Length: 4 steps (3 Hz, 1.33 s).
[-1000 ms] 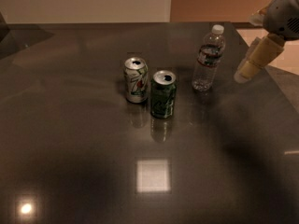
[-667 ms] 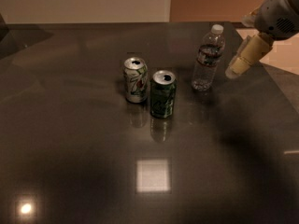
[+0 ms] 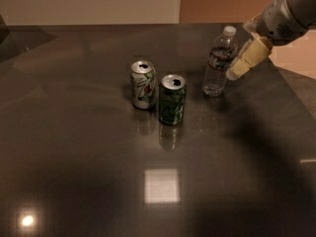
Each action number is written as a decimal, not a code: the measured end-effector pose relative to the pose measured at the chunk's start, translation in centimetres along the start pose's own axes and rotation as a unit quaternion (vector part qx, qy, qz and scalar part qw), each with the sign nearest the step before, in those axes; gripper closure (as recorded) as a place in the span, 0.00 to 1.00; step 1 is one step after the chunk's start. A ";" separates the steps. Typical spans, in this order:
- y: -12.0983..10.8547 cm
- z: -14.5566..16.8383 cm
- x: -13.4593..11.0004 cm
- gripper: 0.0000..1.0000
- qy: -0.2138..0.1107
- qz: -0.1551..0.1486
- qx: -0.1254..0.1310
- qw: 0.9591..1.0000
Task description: Pick water bottle
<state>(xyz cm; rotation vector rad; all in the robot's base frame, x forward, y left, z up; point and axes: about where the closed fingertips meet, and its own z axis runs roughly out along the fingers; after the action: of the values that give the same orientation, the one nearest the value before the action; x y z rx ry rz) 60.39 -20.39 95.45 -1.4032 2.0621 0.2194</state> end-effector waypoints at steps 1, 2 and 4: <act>-0.7 1.1 -0.2 0.00 -0.016 0.007 -0.008 1.000; -0.8 2.1 -0.6 0.00 -0.028 0.009 -0.022 0.999; -0.5 3.2 -1.4 0.40 -0.047 0.008 -0.044 0.998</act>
Offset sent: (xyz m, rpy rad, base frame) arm 0.0238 0.0158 -0.0138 0.0998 0.0329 0.0383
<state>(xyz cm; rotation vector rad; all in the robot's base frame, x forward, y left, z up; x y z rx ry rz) 62.50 -18.01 93.88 -1.4025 2.0086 0.3797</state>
